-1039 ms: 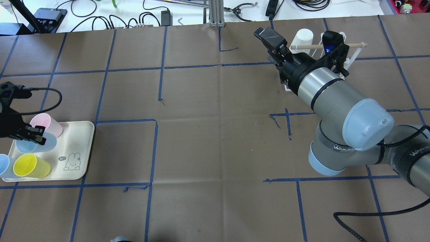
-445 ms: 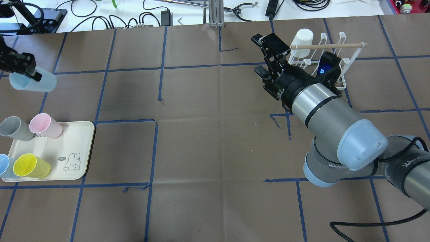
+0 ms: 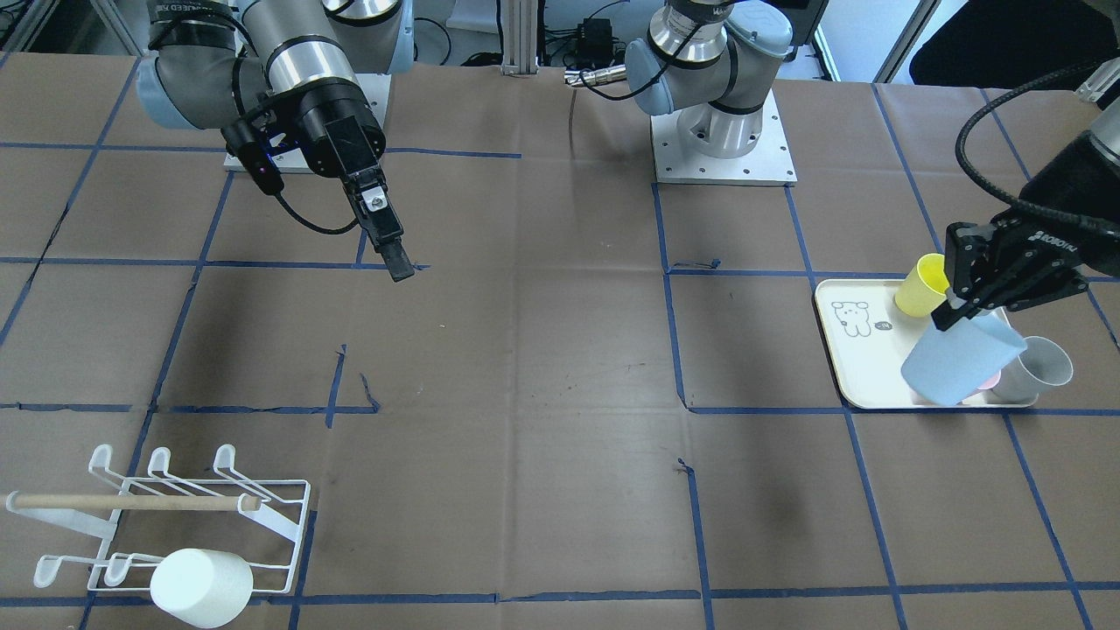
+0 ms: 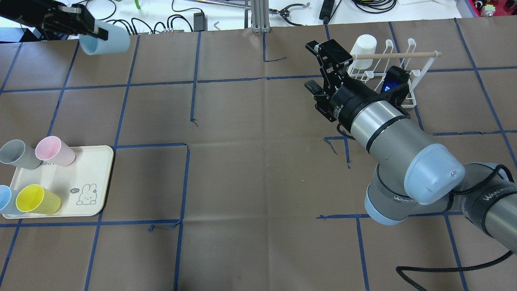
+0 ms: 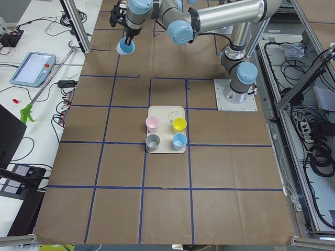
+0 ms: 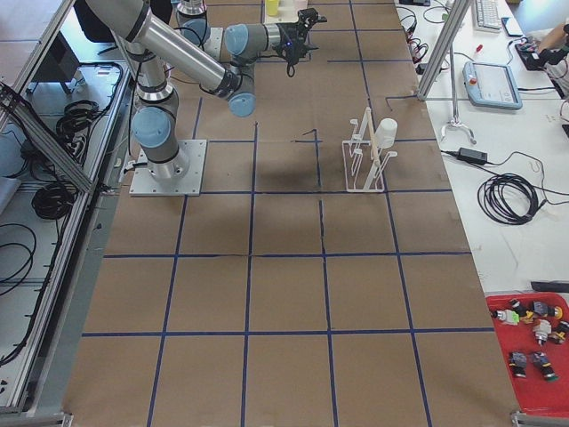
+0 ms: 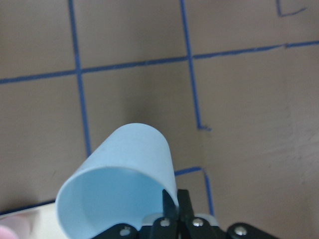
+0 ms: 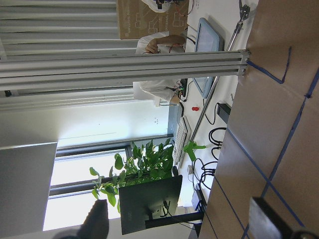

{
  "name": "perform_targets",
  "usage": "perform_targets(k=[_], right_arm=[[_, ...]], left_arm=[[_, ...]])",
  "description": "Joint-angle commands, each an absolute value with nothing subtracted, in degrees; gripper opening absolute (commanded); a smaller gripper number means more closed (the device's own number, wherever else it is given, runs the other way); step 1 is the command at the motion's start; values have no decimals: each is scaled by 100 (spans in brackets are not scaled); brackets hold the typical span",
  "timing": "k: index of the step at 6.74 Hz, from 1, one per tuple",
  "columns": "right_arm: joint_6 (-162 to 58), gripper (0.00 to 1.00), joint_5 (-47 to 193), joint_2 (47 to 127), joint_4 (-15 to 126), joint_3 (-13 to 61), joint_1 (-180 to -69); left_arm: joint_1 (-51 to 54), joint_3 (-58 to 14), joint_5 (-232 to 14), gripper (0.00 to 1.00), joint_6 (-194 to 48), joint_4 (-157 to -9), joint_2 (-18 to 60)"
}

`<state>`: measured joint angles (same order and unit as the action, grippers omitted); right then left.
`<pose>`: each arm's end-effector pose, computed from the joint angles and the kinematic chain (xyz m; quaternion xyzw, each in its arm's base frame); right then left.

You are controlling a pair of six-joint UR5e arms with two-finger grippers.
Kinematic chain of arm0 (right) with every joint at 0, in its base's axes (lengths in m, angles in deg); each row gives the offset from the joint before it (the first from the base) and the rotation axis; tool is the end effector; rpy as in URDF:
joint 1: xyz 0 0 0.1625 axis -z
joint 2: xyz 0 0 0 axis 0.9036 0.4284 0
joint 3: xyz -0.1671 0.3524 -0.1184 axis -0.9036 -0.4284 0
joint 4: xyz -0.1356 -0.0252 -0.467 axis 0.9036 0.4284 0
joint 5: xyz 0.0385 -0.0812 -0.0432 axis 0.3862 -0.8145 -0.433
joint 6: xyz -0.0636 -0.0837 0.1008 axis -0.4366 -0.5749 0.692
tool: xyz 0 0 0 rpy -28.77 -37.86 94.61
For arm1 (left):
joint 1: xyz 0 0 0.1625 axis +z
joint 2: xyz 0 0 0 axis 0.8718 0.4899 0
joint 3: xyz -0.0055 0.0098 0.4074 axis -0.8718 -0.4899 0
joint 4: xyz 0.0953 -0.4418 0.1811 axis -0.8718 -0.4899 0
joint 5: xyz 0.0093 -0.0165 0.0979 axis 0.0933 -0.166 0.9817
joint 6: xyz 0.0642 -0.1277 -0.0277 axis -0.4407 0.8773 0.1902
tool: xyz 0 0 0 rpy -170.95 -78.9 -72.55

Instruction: Transfer IKEA cup to right arm and place on rack

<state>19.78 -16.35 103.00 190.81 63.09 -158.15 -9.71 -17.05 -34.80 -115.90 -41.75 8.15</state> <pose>0.2222 -0.4949 0.2990 0.4264 0.6528 -0.3057 0.5464 0.0048 -0.6737 0.4552 -0.1039 -0.9368 0.2203 0.2513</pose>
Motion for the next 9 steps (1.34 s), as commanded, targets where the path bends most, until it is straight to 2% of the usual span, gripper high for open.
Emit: perform_targets(k=[1,4,7,9], right_arm=[[1989,100,-1638,10258,19083,6305,-15815],[1989,100,-1638,10215,19092,6279,-15815],[1980,100,-1638,10276,19084,6287,-15815],[1989,100,-1647,10241,18901,6296,-15824]], left_arm=[[-1288,-2526,-4850,0,-11550,-2716,537],[-1641,-4449,-5731,0,-11463,-328,-9],[-2175,-5401,-5918,0,-11436,1651,139],[-2239,-5501,-5926,0,-11034,2280,237]])
